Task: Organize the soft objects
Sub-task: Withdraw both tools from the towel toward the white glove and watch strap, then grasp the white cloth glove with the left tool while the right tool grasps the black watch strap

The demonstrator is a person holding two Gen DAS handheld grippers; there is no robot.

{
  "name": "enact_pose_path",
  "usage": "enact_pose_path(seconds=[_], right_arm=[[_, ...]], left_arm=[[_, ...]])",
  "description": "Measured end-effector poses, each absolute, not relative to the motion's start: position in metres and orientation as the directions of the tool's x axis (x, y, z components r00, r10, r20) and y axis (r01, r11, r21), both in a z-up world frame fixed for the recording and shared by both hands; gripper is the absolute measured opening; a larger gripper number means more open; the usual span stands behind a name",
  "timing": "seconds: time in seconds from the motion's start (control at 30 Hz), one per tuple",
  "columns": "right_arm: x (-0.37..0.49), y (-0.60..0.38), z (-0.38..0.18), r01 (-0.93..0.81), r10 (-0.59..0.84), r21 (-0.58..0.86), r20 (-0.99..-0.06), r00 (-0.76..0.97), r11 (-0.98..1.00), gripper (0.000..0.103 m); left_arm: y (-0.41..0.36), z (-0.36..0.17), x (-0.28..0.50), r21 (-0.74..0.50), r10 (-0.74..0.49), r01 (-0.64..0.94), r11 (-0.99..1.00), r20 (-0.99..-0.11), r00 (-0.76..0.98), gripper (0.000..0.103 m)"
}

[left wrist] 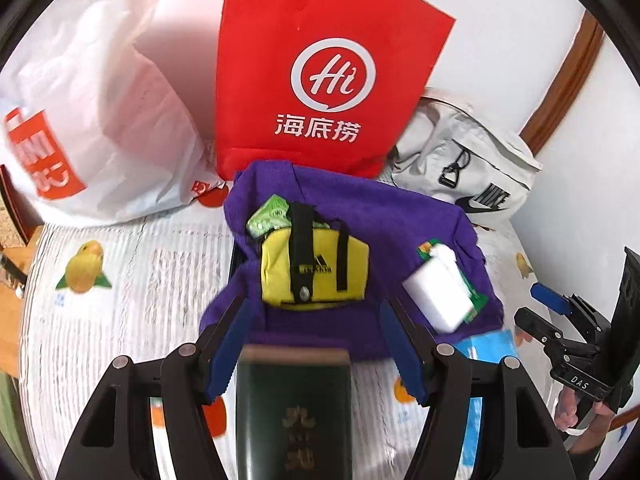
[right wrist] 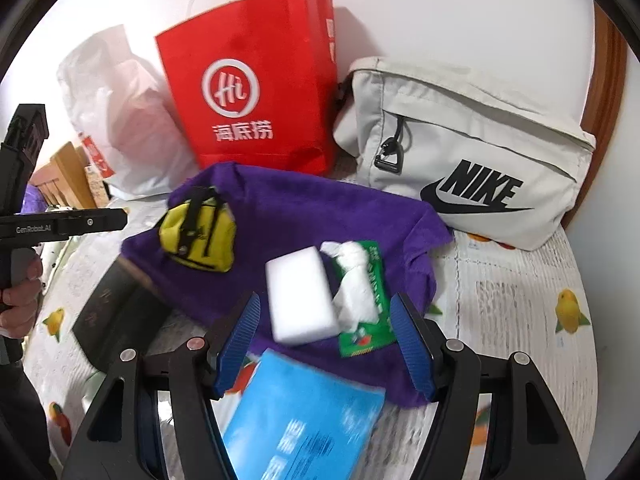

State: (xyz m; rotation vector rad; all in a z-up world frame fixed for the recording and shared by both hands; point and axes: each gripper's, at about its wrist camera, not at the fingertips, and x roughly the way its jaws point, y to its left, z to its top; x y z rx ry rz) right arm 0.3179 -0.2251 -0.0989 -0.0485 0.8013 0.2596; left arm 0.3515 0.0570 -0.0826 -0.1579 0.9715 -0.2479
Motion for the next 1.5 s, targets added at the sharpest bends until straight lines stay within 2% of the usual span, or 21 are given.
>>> enact_pose_path(seconds=[0.5, 0.7, 0.87, 1.2, 1.27, 1.3, 1.37, 1.4, 1.5], right_arm=[[0.195, -0.207, -0.101, -0.301, 0.272, 0.085, -0.698, 0.662, 0.95, 0.067], [0.157, -0.2, -0.108, -0.324, 0.302, 0.104, -0.695, 0.653, 0.94, 0.067], [0.136, -0.204, -0.123, -0.319, 0.316, 0.134, -0.709, 0.63, 0.938, 0.067], [0.104, -0.214, -0.172, -0.293, 0.33, 0.188, -0.747, 0.577, 0.937, 0.067], [0.101, -0.211, -0.179, -0.304, 0.337, 0.189, -0.752, 0.567, 0.934, 0.067], [0.099, -0.209, -0.181, -0.311, 0.34, 0.188, -0.752, 0.565, 0.932, 0.067], [0.097, -0.204, -0.184, -0.337, 0.353, 0.184, -0.751, 0.558, 0.924, 0.067], [0.096, -0.201, -0.186, -0.349, 0.357, 0.179, -0.75, 0.557, 0.92, 0.067], [0.095, -0.188, -0.188, -0.4, 0.37, 0.153, -0.748, 0.551, 0.904, 0.067]], left_arm=[[0.05, -0.091, 0.243, -0.256, -0.302, 0.161, 0.953, -0.802, 0.516, 0.065], [0.04, -0.097, 0.201, -0.247, -0.321, 0.207, 0.946, -0.791, 0.52, 0.079], [0.023, -0.123, 0.188, -0.258, -0.344, 0.237, 0.936, -0.807, 0.48, 0.081], [-0.013, -0.179, 0.186, -0.112, -0.229, 0.262, 0.959, -0.849, 0.476, 0.082], [-0.011, -0.181, 0.186, -0.124, -0.237, 0.251, 0.96, -0.84, 0.488, 0.066], [-0.009, -0.181, 0.185, -0.137, -0.247, 0.249, 0.959, -0.834, 0.493, 0.052], [-0.004, -0.181, 0.187, -0.162, -0.269, 0.248, 0.955, -0.825, 0.498, 0.036], [-0.001, -0.18, 0.187, -0.177, -0.282, 0.248, 0.953, -0.82, 0.498, 0.023], [0.009, -0.17, 0.185, -0.237, -0.331, 0.241, 0.941, -0.795, 0.508, 0.017]])
